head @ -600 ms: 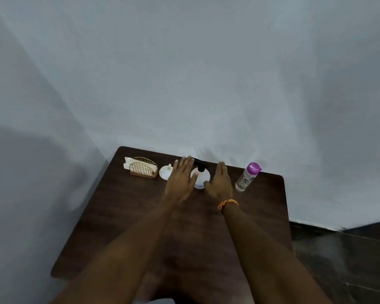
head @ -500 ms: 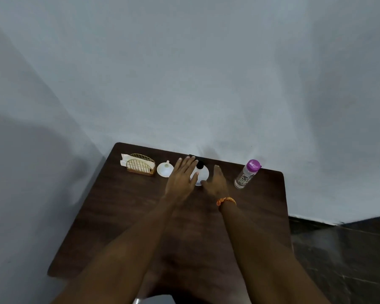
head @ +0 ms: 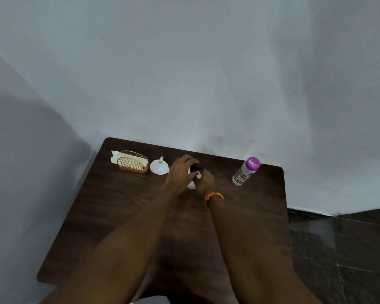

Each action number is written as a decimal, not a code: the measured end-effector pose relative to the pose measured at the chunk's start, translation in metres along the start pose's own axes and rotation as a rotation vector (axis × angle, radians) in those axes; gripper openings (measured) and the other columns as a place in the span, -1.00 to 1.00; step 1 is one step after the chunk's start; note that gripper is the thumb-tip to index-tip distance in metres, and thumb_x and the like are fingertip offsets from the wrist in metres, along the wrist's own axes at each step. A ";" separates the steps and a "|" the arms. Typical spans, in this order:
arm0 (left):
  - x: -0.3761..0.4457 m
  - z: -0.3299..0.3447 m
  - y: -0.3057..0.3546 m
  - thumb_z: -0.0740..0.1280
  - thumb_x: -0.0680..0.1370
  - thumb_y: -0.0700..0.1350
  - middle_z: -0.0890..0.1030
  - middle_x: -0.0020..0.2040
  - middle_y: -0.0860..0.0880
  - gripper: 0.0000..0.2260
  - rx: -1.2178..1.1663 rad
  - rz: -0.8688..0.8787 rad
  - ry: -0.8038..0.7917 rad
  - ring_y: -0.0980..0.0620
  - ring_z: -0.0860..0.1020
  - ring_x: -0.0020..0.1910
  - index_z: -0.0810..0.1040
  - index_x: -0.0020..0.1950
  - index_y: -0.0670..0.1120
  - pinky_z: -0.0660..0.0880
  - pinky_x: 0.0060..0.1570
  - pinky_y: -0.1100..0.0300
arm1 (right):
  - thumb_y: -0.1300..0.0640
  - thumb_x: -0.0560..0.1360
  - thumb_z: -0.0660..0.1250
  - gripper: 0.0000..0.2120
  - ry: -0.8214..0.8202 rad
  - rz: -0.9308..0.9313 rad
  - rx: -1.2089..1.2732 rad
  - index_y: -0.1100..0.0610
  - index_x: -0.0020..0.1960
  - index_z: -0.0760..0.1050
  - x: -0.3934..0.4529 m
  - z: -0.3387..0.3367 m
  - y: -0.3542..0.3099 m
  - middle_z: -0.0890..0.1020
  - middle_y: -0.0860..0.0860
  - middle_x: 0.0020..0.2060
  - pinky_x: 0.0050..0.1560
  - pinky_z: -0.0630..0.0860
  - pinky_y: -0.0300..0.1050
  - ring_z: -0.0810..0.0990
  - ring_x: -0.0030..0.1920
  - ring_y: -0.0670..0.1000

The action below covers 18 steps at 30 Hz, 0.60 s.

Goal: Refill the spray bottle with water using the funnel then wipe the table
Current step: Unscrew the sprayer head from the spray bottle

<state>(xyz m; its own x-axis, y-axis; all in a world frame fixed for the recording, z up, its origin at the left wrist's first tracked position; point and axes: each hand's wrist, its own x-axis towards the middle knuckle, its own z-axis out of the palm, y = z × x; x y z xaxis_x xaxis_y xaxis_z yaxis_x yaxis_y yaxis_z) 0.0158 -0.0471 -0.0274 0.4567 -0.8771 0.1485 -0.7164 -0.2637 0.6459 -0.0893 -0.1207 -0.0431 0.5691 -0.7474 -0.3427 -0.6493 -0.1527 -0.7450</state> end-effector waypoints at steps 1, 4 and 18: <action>-0.002 0.000 -0.001 0.48 0.51 -0.16 0.63 0.15 -0.04 -0.75 -0.011 -0.007 0.004 -0.02 0.63 0.10 0.67 0.19 -0.09 0.60 0.11 -0.02 | 0.15 0.66 0.29 -0.73 -0.010 -0.014 -0.012 0.25 0.28 0.60 -0.002 0.002 0.005 0.67 0.22 0.20 0.10 0.46 -0.10 0.63 0.20 0.24; -0.008 0.002 -0.005 0.56 0.46 -0.09 0.71 0.07 -0.03 -0.73 -0.101 -0.089 -0.002 0.00 0.66 0.06 0.70 0.14 -0.09 0.60 0.12 0.06 | 0.11 0.64 0.34 -0.73 0.006 -0.028 0.050 0.22 0.28 0.59 -0.012 0.002 0.017 0.67 0.19 0.19 0.08 0.45 -0.14 0.63 0.18 0.20; -0.035 0.014 0.012 0.50 0.50 -0.11 0.74 0.02 0.06 -0.78 -0.184 0.120 -0.178 0.13 0.67 0.00 0.72 0.13 -0.05 0.61 0.06 0.19 | -0.05 0.56 0.35 -0.71 -0.047 -0.071 0.019 0.06 0.17 0.68 -0.033 -0.015 0.068 0.73 0.04 0.07 0.12 0.63 0.15 0.69 0.09 0.06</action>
<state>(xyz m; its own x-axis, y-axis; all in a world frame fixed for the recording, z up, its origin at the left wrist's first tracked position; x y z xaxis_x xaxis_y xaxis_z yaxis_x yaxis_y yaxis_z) -0.0159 -0.0253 -0.0355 0.2628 -0.9587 0.1090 -0.6447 -0.0904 0.7591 -0.1601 -0.1160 -0.0738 0.6366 -0.7039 -0.3149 -0.5972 -0.1917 -0.7788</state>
